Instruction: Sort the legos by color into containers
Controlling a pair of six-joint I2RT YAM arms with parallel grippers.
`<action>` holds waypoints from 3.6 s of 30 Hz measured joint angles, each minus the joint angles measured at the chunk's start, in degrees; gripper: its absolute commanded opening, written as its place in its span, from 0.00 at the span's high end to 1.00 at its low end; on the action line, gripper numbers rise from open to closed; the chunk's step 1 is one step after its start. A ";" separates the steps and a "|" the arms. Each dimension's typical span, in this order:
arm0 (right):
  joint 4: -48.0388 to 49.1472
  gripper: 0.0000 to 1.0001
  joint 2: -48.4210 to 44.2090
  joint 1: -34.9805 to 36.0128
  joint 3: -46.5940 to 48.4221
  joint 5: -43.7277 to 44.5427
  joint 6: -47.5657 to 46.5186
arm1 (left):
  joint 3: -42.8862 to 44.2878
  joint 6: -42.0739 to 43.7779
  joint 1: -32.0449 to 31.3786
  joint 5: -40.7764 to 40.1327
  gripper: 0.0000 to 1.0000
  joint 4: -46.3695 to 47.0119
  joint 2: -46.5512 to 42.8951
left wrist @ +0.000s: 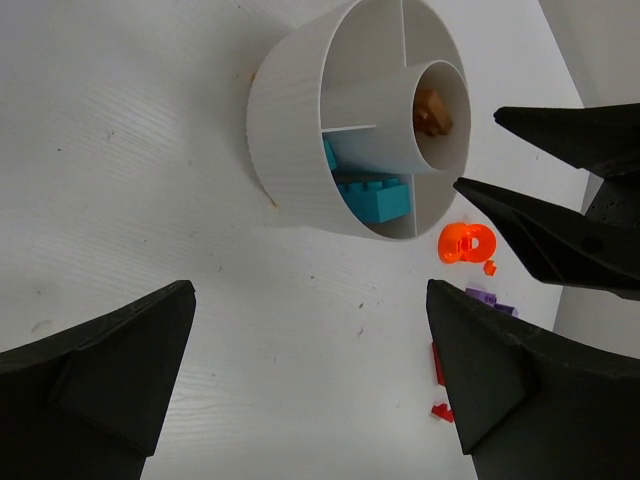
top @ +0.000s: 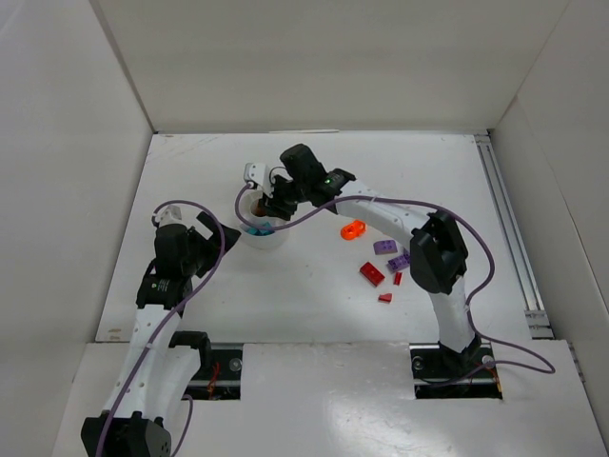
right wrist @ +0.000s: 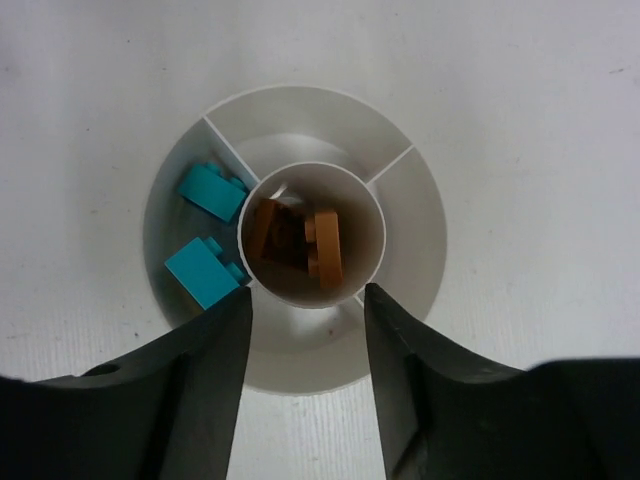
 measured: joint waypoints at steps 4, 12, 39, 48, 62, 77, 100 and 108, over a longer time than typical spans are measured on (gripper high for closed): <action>-0.02 0.31 -0.11 0.02 0.00 -0.07 0.09 | 0.00 0.44 0.00 0.55 0.00 -0.02 -0.02; 0.94 0.01 -6.93 -0.61 -4.02 -0.09 0.61 | 0.02 2.95 0.00 4.00 0.00 -0.11 -2.40; -6.69 0.01 -62.88 -46.77 -49.31 8.31 1.64 | 49.03 26.27 -39.67 -4.02 0.06 13.68 62.77; -7.74 0.01 -61.66 -46.97 -49.44 7.65 1.07 | 59.95 40.13 -43.10 -5.77 0.06 9.60 78.44; -8.22 0.01 -60.98 -46.97 -49.81 7.67 1.07 | 62.64 44.17 -45.24 -7.69 0.22 10.23 86.31; -8.52 0.01 -60.98 -46.97 -50.05 7.67 1.07 | 63.73 44.85 -46.51 -9.25 0.56 11.26 87.69; -8.59 0.01 -60.98 -46.97 -50.05 7.69 1.07 | 63.78 44.04 -46.53 -9.51 0.58 13.77 87.67; -8.61 0.01 -60.98 -46.97 -50.05 7.67 1.07 | 64.63 43.69 -46.53 -13.22 0.58 13.07 87.69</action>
